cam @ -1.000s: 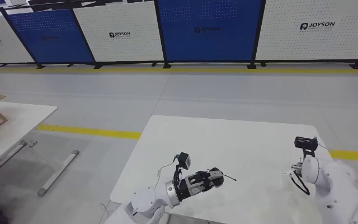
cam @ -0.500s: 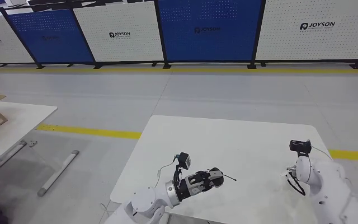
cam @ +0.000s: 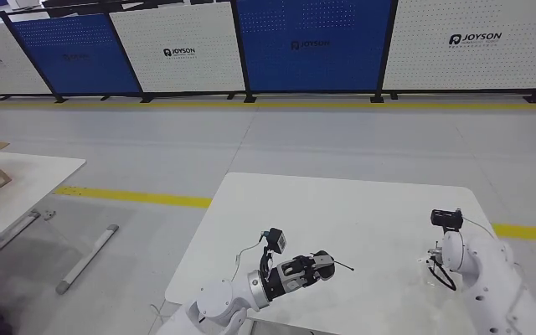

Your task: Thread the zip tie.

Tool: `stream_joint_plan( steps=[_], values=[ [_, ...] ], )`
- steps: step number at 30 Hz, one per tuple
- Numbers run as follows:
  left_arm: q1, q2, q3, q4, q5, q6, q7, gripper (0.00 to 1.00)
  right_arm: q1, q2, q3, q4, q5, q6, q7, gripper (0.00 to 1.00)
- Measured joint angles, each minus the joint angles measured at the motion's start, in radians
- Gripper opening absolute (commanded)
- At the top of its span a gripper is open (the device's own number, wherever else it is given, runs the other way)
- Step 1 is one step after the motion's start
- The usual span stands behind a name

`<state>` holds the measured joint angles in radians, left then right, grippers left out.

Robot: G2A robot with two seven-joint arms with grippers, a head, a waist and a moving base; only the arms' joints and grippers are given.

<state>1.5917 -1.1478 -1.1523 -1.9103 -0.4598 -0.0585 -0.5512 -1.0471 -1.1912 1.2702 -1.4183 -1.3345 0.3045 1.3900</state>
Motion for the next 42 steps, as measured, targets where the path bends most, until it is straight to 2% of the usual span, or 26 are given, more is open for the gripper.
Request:
stream_joint_plan(
  steps=[12, 18, 24, 27, 30, 32, 35, 38, 42],
  values=[
    [0.0, 0.0, 0.0, 0.0, 0.0, 0.0, 0.0, 0.0, 0.009, 0.004, -0.018, 0.024, -0.005, -0.005, 0.0, 0.33],
    [0.0, 0.0, 0.0, 0.0, 0.0, 0.0, 0.0, 0.0, -0.01, 0.01, -0.004, -0.019, 0.001, 0.001, 0.0, 0.33],
    [0.0, 0.0, 0.0, 0.0, 0.0, 0.0, 0.0, 0.0, -0.065, 0.021, 0.018, -0.102, -0.01, 0.003, 0.0, 0.33],
    [0.0, 0.0, 0.0, 0.0, 0.0, 0.0, 0.0, 0.0, -0.11, 0.028, 0.046, -0.181, -0.014, 0.012, 0.0, 0.33],
    [0.0, 0.0, 0.0, 0.0, 0.0, 0.0, 0.0, 0.0, -0.178, 0.036, 0.096, -0.315, -0.012, 0.023, -0.01, 0.32],
    [0.0, 0.0, 0.0, 0.0, 0.0, 0.0, 0.0, 0.0, -0.243, 0.039, 0.143, -0.416, 0.013, 0.028, -0.055, 0.3],
    [0.0, 0.0, 0.0, 0.0, 0.0, 0.0, 0.0, 0.0, -0.332, 0.04, 0.215, -0.518, 0.056, 0.035, -0.155, 0.32],
    [0.0, 0.0, 0.0, 0.0, 0.0, 0.0, 0.0, 0.0, -0.382, 0.039, 0.257, -0.544, 0.083, 0.035, -0.206, 0.32],
    [0.0, 0.0, 0.0, 0.0, 0.0, 0.0, 0.0, 0.0, -0.371, 0.038, 0.259, -0.51, 0.078, 0.031, -0.171, 0.31]
  ],
)
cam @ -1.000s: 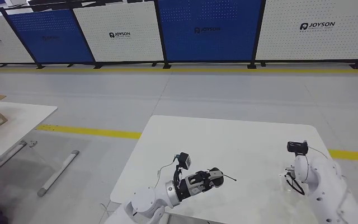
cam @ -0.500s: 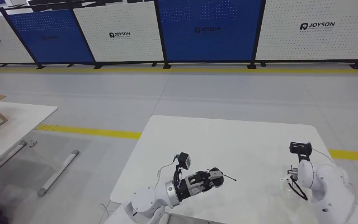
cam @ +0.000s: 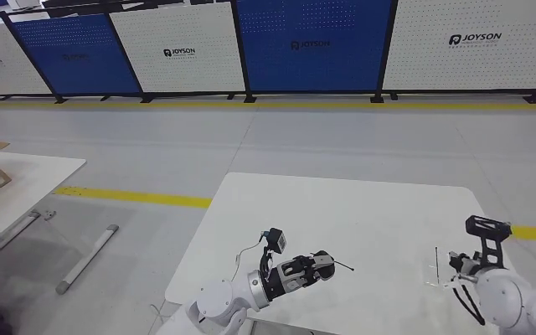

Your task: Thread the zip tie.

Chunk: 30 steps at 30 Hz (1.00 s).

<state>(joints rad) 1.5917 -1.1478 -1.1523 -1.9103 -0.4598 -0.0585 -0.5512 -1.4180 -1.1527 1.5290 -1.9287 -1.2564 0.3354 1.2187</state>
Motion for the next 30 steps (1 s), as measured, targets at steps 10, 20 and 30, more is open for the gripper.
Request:
stream_joint_plan(
  steps=[10, 20, 30],
  values=[
    [0.0, 0.0, 0.0, 0.0, 0.0, 0.0, 0.0, 0.0, 0.143, -0.009, -0.082, 0.166, -0.049, -0.001, 0.154, 0.28],
    [0.0, 0.0, 0.0, 0.0, 0.0, 0.0, 0.0, 0.0, 0.272, -0.018, -0.154, 0.359, -0.006, -0.023, 0.171, 0.27],
    [0.0, 0.0, 0.0, 0.0, 0.0, 0.0, 0.0, 0.0, 0.333, -0.016, -0.216, 0.465, 0.015, -0.048, 0.171, 0.31]
  ],
)
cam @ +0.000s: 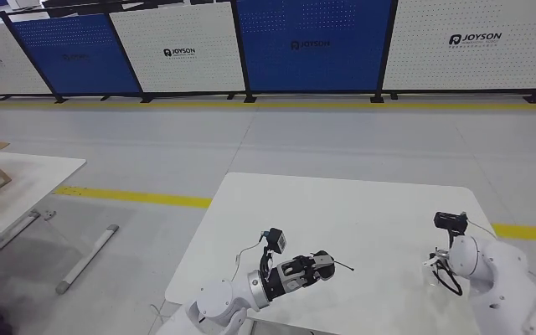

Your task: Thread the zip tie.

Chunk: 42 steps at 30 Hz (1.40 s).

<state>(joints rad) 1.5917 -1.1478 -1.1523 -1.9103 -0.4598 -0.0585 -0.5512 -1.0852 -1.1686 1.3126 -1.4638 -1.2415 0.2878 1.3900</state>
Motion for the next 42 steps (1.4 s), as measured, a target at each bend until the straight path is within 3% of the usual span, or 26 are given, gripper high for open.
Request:
stream_joint_plan(
  steps=[8, 14, 25, 33, 42],
  values=[
    [0.0, 0.0, 0.0, 0.0, 0.0, 0.0, 0.0, 0.0, 0.039, 0.004, -0.036, 0.053, 0.012, -0.005, 0.0, 0.29],
    [0.0, 0.0, 0.0, 0.0, 0.0, 0.0, 0.0, 0.0, 0.052, 0.008, -0.058, 0.071, 0.011, 0.002, 0.0, 0.17],
    [0.0, 0.0, 0.0, 0.0, 0.0, 0.0, 0.0, 0.0, 0.063, 0.02, -0.08, 0.085, 0.027, -0.003, 0.0, 0.16],
    [0.0, 0.0, 0.0, 0.0, 0.0, 0.0, 0.0, 0.0, 0.086, 0.027, -0.105, 0.112, 0.042, -0.004, 0.0, 0.0],
    [0.0, 0.0, 0.0, 0.0, 0.0, 0.0, 0.0, 0.0, 0.083, 0.039, -0.12, 0.092, 0.044, 0.01, 0.0, 0.0]
  ],
)
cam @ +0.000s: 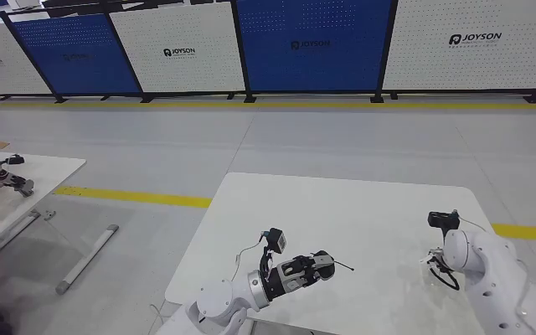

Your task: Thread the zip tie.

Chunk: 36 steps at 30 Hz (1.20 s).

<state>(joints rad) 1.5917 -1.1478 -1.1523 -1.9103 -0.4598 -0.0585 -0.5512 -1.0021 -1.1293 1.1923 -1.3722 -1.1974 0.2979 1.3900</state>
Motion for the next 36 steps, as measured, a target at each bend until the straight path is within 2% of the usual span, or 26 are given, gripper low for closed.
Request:
stream_joint_plan(
  steps=[4, 7, 10, 13, 16, 20, 36],
  values=[
    [0.0, 0.0, 0.0, 0.0, 0.0, 0.0, 0.0, 0.0, -0.022, 0.009, 0.006, -0.047, -0.009, 0.015, 0.0, 0.0],
    [0.0, 0.0, 0.0, 0.0, 0.0, 0.0, 0.0, 0.0, -0.076, 0.018, 0.04, -0.15, -0.043, 0.042, 0.0, 0.0],
    [0.0, 0.0, 0.0, 0.0, 0.0, 0.0, 0.0, 0.0, -0.177, 0.022, 0.121, -0.315, -0.097, 0.043, -0.034, 0.0],
    [0.0, 0.0, 0.0, 0.0, 0.0, 0.0, 0.0, 0.0, -0.327, 0.01, 0.235, -0.502, -0.136, 0.042, -0.165, 0.0],
    [0.0, 0.0, 0.0, 0.0, 0.0, 0.0, 0.0, 0.0, -0.447, -0.016, 0.318, -0.598, -0.12, 0.042, -0.319, 0.0],
    [0.0, 0.0, 0.0, 0.0, 0.0, 0.0, 0.0, 0.0, -0.506, -0.042, 0.358, -0.612, -0.076, 0.042, -0.447, 0.0],
    [0.0, 0.0, 0.0, 0.0, 0.0, 0.0, 0.0, 0.0, -0.505, -0.042, 0.358, -0.611, -0.077, 0.042, -0.446, 0.0]
  ],
)
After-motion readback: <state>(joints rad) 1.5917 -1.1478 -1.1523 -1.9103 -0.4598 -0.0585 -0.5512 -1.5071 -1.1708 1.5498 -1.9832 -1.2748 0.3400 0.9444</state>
